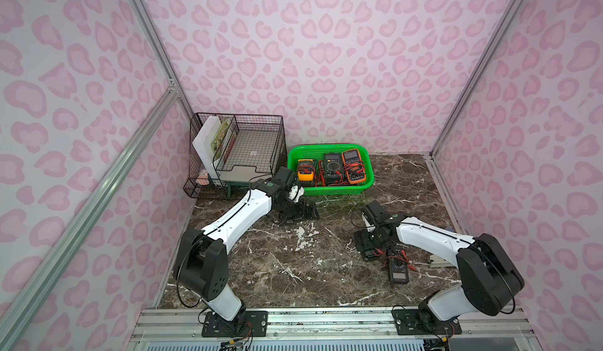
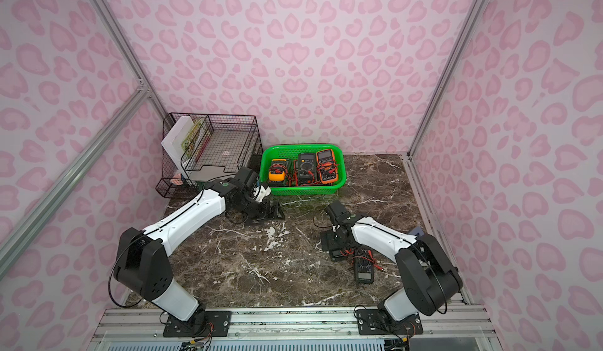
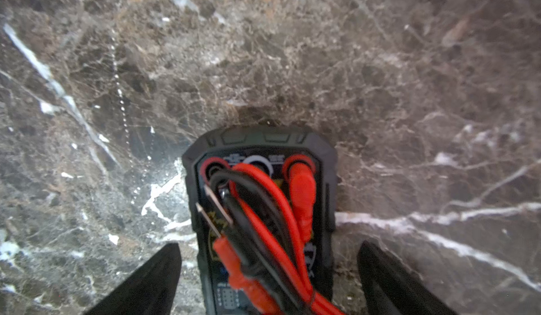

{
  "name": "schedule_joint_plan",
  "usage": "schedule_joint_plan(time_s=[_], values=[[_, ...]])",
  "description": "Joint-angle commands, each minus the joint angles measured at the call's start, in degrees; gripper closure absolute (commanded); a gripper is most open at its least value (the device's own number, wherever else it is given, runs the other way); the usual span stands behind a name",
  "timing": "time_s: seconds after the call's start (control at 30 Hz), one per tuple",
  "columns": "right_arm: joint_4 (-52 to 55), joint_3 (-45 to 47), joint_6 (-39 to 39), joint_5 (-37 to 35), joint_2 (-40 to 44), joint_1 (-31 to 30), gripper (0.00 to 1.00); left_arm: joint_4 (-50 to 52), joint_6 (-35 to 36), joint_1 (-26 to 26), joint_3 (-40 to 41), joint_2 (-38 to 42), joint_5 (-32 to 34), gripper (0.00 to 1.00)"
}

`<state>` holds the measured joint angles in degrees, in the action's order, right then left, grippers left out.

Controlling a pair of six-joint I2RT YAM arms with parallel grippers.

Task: Put the multimeter into the basket
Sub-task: Pick up the multimeter from the center of the board.

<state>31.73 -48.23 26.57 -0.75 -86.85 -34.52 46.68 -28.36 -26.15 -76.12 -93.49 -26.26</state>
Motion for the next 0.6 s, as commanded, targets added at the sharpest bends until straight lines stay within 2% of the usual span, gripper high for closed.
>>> schedule_joint_plan(time_s=[0.0,0.13,0.3,0.57], values=[[-0.48,0.0,-0.31,0.27,-0.76,-0.28,0.01,-0.16,-0.03,0.05,0.38,0.65,-0.48,0.01],[-0.97,-0.03,-0.28,0.61,-1.68,-0.66,0.05,-0.07,-0.19,0.05,1.18,1.13,-0.02,0.01],[-1.49,-0.03,-0.29,1.1,-2.28,-0.93,0.16,-0.23,-0.46,0.05,1.76,1.42,0.17,0.01],[-1.68,-0.11,-0.38,2.04,-1.74,-1.24,0.42,-0.35,-0.64,0.03,1.84,1.37,0.28,0.01]])
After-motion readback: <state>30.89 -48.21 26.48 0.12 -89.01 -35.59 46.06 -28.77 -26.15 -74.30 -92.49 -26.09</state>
